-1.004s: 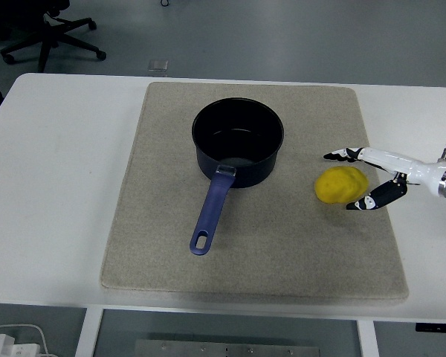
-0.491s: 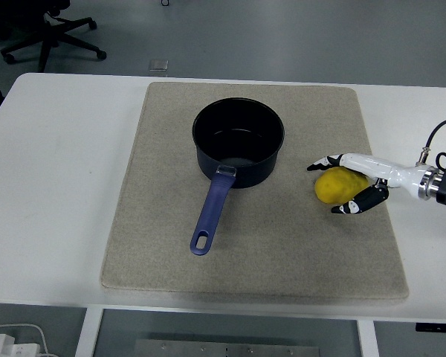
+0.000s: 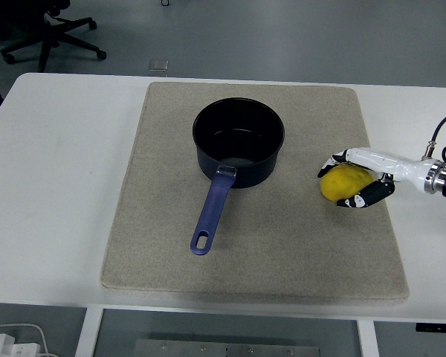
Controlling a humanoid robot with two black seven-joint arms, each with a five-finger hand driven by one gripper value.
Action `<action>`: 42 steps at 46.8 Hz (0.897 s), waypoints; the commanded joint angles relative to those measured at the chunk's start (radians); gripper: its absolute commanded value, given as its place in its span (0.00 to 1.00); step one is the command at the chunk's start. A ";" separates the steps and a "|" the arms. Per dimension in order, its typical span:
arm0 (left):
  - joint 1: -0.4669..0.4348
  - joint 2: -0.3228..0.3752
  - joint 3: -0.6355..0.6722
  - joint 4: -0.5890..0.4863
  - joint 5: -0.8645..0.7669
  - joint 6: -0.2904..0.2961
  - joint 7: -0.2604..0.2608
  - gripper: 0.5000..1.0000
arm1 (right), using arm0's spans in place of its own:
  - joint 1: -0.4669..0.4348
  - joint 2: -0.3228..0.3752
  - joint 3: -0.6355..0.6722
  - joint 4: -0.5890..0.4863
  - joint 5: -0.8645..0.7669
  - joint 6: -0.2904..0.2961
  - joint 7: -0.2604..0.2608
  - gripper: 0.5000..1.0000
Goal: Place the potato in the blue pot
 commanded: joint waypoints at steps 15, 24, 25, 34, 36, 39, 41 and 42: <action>0.000 0.000 0.000 0.000 0.000 0.000 0.000 0.99 | 0.080 -0.013 0.002 0.014 0.020 0.014 -0.002 0.00; 0.000 0.000 0.000 0.000 0.000 0.000 0.000 0.99 | 0.160 -0.015 0.003 0.014 0.034 0.049 -0.003 0.00; 0.000 0.000 0.000 0.000 0.000 0.000 0.000 0.99 | 0.169 -0.015 0.003 0.014 0.035 0.052 -0.005 0.00; 0.000 0.000 0.000 0.000 0.000 0.000 0.000 0.99 | 0.270 -0.007 0.002 0.014 0.038 0.096 -0.012 0.00; 0.000 0.000 0.000 0.000 0.000 0.000 0.000 0.99 | 0.293 -0.004 0.002 0.014 0.038 0.109 -0.012 0.00; 0.000 0.000 0.000 0.000 0.000 0.000 0.000 0.99 | 0.335 0.000 0.002 0.008 0.038 0.132 -0.014 0.00; 0.000 0.000 0.000 0.000 0.000 0.000 0.000 0.99 | 0.362 0.002 0.002 0.005 0.040 0.146 -0.014 0.00; 0.000 0.000 0.000 0.000 0.000 0.000 0.000 0.99 | 0.376 0.003 0.002 0.002 0.044 0.153 -0.014 0.00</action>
